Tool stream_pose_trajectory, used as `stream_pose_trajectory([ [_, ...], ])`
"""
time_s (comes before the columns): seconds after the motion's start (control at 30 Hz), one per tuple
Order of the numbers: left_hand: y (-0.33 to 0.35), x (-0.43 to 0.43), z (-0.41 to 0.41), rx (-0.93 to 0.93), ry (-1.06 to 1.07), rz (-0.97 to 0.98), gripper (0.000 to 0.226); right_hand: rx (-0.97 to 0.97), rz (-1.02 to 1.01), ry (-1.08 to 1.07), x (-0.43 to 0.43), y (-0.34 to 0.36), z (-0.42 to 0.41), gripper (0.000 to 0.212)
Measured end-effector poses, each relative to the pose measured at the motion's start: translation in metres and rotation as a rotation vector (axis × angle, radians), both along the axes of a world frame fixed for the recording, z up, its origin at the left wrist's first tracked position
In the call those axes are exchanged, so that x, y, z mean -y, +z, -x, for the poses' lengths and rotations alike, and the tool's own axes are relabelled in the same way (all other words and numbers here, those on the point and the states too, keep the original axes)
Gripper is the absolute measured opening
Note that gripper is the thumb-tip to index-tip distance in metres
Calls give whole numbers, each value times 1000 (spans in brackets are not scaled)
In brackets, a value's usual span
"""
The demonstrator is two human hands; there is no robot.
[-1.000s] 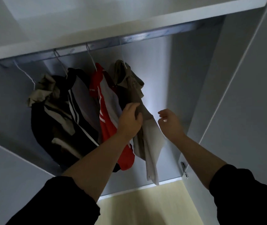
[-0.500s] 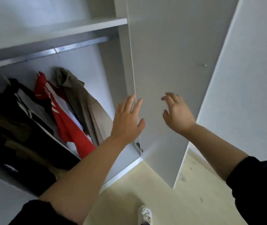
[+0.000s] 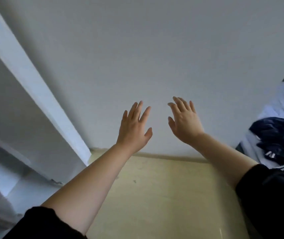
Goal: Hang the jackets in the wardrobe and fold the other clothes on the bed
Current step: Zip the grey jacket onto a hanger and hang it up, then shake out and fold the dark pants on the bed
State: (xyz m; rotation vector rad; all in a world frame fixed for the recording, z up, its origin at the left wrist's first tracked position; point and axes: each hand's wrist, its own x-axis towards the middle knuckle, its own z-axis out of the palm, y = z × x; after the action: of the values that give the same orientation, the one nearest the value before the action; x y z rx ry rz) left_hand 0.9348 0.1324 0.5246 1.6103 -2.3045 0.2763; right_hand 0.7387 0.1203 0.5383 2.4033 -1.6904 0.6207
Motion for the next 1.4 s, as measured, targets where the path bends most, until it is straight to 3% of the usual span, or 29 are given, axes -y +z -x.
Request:
stream_pose_trajectory([
  [0.3, -23, 67, 336, -73, -320, -78, 67, -78, -93, -413, -2, -27, 326, 47],
  [0.53, -66, 79, 524, -3, -525, -211, 69, -19, -229, -677, -25, -73, 491, 51],
  [0.9, -190, 146, 694, 36, -646, -575, 70, 214, -477, -999, -3, -211, 628, 44],
  [1.17, -322, 233, 801, 48, -534, -1078, 63, 428, -698, -1216, 68, -332, 712, 41],
  [1.4, -440, 241, 882, 90, -427, -1354, 48, 708, -808, -1356, 83, -440, 740, 42],
])
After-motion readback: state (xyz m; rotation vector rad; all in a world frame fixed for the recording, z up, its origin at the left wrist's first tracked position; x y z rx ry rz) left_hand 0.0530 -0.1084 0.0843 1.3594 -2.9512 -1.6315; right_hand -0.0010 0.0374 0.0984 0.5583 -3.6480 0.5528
